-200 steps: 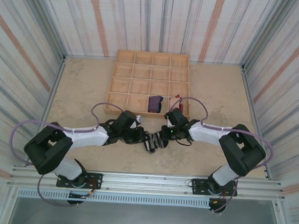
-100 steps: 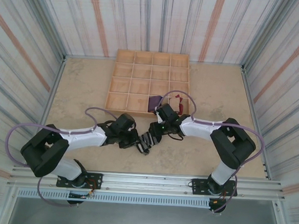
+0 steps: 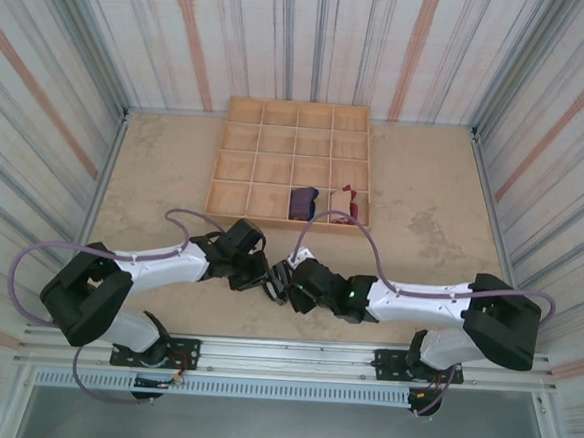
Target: Roll the socks
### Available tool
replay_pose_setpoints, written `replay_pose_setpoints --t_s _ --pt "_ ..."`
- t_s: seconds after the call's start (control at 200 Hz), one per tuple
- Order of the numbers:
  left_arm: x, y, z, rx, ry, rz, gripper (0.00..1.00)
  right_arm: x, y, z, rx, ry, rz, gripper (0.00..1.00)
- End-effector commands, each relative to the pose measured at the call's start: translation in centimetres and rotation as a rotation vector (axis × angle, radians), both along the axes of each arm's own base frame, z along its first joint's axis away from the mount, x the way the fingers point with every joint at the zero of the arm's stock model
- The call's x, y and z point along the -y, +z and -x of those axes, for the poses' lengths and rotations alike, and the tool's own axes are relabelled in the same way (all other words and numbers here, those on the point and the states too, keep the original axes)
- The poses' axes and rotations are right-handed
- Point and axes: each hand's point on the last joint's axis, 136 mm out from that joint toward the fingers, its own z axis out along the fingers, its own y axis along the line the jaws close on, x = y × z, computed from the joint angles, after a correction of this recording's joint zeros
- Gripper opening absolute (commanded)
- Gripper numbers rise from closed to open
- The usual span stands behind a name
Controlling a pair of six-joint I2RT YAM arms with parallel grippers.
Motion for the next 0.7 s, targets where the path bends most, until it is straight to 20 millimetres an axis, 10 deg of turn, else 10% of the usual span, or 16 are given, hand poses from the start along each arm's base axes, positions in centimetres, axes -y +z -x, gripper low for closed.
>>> replay_pose_setpoints --t_s 0.0,0.281,0.696 --pt "-1.8 -1.5 1.2 -0.078 0.02 -0.082 0.0 -1.5 2.1 0.2 0.151 0.038 -0.028 0.69" --pt "-1.5 -1.3 1.3 -0.084 0.02 -0.06 0.0 -5.4 -1.6 0.5 0.174 0.114 0.059 0.62" --pt "-1.6 -0.8 1.1 -0.07 0.051 0.01 0.0 -2.5 -6.6 0.2 0.053 0.067 0.101 0.0"
